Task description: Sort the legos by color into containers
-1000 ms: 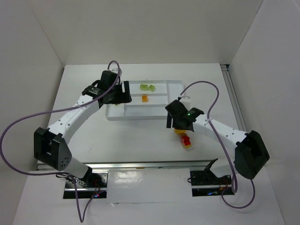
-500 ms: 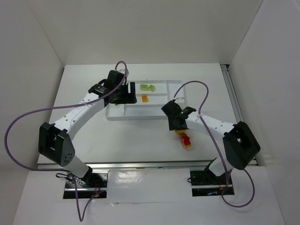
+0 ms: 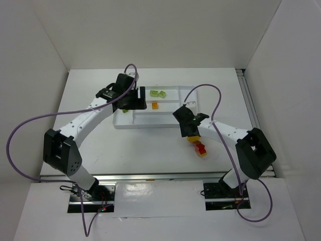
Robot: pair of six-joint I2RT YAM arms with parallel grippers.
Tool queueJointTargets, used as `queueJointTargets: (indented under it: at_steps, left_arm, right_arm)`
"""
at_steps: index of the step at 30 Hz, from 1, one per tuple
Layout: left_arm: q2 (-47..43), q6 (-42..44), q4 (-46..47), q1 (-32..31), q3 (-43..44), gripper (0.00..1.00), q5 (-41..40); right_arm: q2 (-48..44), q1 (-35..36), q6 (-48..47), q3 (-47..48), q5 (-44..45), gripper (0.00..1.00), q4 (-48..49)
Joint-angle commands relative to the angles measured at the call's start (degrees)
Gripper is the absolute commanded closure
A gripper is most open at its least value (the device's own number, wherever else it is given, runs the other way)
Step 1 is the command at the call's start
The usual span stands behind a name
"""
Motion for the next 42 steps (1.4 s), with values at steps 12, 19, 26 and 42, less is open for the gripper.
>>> queueJointTargets:
  at_steps: [12,19,26,42]
  left_arm:
    - [1.96,1.21,-1.46,-0.15,3.60,0.14,-1.70]
    - [2.49,1.21,-2.08,-0.15,4.66,0.14,-2.22]
    - [3.02,1.21,-2.60,-0.15,4.66,0.14,-2.22]
    - [3.55,1.21,-3.13,-0.15,5.27,0.14,-3.28]
  right_arm:
    - [-0.80,-1.54,-5.91,0.48,-2.76,0.39,7.76]
    - [-0.80,-3.56,-6.53,-0.05,-6.46,0.51,9.70]
    - [-0.28,-4.62,-7.59,-0.05,-7.08,0.49,9.70]
    - [-2.65,-5.85,-5.66,-2.51,-9.63,0.46,9.70]
